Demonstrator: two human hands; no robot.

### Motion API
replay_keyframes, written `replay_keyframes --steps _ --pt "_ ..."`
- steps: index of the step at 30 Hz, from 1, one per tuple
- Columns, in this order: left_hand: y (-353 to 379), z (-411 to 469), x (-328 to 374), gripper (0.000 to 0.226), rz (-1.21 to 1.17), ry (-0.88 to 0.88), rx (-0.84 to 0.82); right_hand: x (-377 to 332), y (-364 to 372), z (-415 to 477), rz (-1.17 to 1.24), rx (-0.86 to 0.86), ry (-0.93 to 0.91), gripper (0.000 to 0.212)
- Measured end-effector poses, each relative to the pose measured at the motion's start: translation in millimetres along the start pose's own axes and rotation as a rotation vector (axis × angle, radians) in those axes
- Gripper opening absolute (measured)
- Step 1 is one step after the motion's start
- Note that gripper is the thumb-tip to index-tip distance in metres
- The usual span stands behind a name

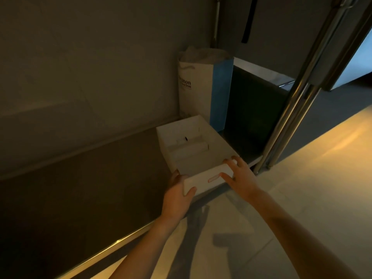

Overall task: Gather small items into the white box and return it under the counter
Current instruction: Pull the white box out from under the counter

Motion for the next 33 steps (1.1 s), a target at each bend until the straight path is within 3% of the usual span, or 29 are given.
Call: replay_keyframes --steps 4,18,24,29,33 --pt "0.9 -23.5 2.2 0.035 -0.018 -0.019 -0.019 -2.9 -7.2 -37.1 0.012 0.082 0.001 0.040" --pt "-5.7 -86.1 10.1 0.043 -0.149 -0.028 -0.017 -0.8 -8.4 -111.0 -0.041 0.093 0.036 0.045" --pt "-6.3 -86.9 12.4 0.041 -0.166 -0.037 -0.048 -1.6 -13.4 -107.5 -0.086 0.083 0.030 0.056" --pt "-12.4 -75.2 14.7 0.056 -0.316 -0.096 -0.012 -7.8 -42.0 -79.8 -0.048 0.241 0.053 0.052" --pt "-10.3 -54.8 16.6 0.057 -0.430 -0.252 0.041 1.3 -41.2 -45.7 0.161 0.099 0.156 0.058"
Point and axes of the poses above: each hand's wrist, its own z-axis towards the middle knuckle, its own y-axis out of the palm, x = y × z, the point moved 7 cm from there along z, towards the middle knuckle, and after that the axes turned 3 degrees about y, right-handed, at the moved point
